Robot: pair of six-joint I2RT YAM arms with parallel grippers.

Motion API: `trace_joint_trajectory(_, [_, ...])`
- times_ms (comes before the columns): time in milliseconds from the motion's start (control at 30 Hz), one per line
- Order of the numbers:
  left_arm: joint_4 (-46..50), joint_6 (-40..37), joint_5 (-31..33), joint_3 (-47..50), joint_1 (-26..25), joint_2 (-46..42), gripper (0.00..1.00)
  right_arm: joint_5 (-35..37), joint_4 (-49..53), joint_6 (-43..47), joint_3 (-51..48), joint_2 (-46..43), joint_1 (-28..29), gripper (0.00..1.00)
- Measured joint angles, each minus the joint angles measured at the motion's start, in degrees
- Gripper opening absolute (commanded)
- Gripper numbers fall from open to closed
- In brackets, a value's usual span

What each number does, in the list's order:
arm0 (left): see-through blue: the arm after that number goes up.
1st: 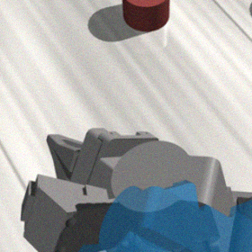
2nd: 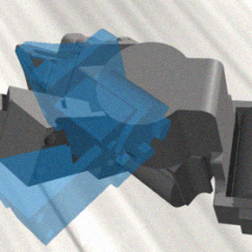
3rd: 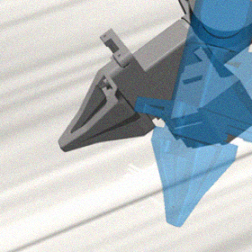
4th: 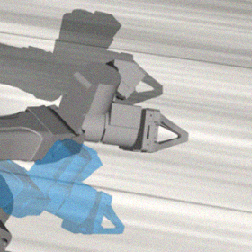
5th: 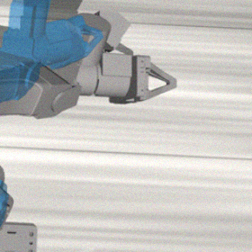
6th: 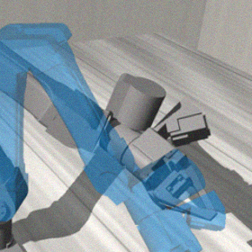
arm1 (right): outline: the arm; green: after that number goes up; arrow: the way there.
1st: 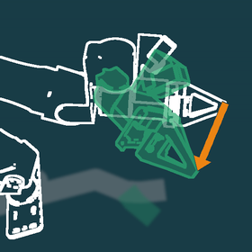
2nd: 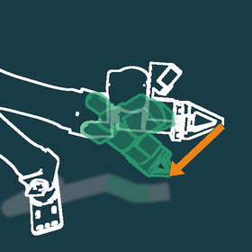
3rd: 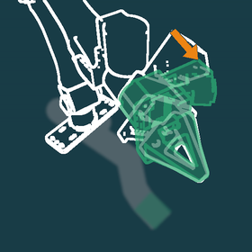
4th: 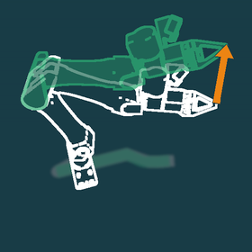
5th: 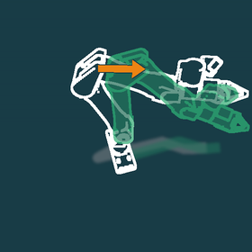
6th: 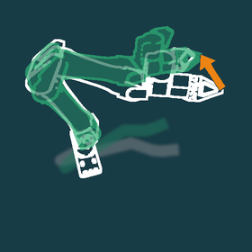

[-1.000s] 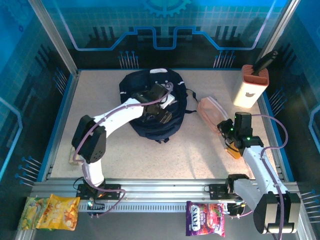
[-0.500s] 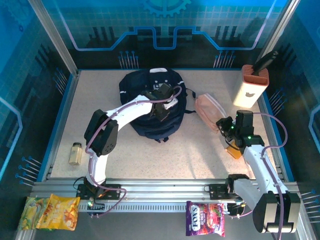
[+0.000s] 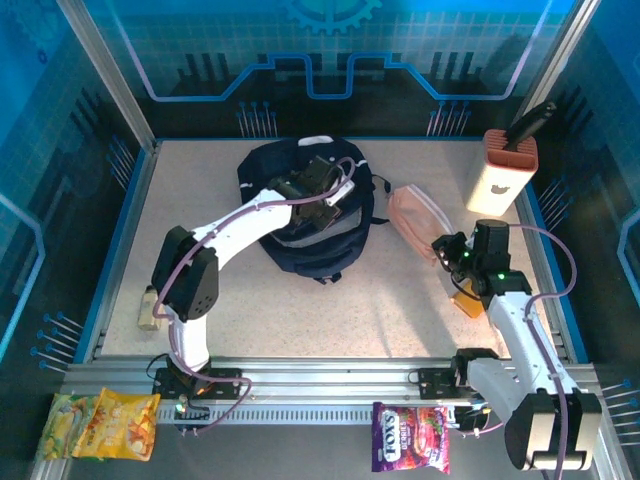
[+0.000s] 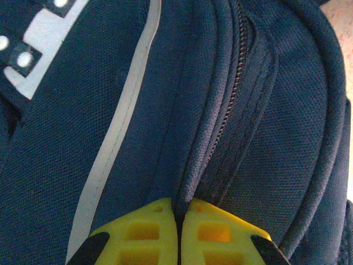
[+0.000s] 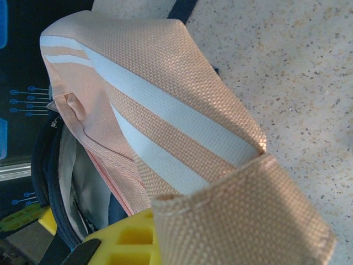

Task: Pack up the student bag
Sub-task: Open the student bag at the top-center of the table.

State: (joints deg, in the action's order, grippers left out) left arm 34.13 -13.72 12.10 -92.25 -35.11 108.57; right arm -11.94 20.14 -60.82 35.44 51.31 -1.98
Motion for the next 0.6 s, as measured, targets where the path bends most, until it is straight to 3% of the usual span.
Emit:
trace_joint_trajectory(233, [-8.96, 5.29, 2.47, 5.18, 0.35, -6.1, 0.0, -3.23, 1.22, 1.62, 1.64, -1.68, 0.96, 0.11])
trace_joint_trajectory(433, [-14.03, 8.22, 1.81, 5.49, 0.44, -7.76, 0.0, -2.45, 1.84, 1.18, 3.45, 1.6, 11.39, 0.13])
trace_joint_trajectory(600, [-14.27, 9.33, 0.44, 4.76, 0.11, -7.76, 0.0, 0.22, 0.92, -1.2, 6.84, 9.22, 18.69, 0.13])
